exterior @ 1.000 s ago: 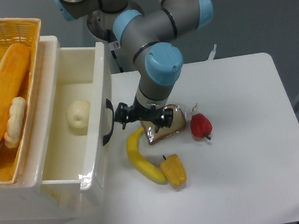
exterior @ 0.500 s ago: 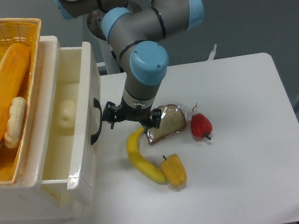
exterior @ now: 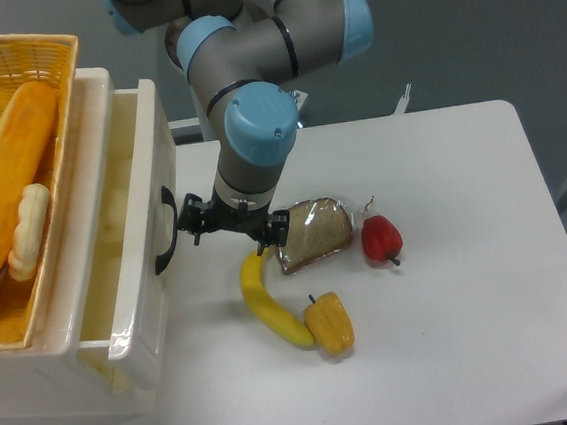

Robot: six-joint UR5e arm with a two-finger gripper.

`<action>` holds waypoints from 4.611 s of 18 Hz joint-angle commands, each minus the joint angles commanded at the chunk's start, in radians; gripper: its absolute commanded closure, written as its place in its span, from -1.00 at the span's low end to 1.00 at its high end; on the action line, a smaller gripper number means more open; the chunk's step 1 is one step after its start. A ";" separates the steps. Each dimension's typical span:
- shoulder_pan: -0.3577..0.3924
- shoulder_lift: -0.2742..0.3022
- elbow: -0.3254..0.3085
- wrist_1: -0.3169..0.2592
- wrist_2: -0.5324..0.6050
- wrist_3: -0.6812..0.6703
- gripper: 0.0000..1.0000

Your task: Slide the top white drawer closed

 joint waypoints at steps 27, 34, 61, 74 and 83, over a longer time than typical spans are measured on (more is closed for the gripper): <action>-0.035 -0.003 0.002 -0.002 -0.026 0.000 -1.00; 0.006 -0.002 0.028 0.000 0.006 0.008 -1.00; 0.661 0.155 0.072 -0.166 0.308 0.420 -1.00; 1.055 0.186 0.068 -0.213 0.428 0.893 -1.00; 1.152 0.221 0.074 -0.241 0.422 0.980 -1.00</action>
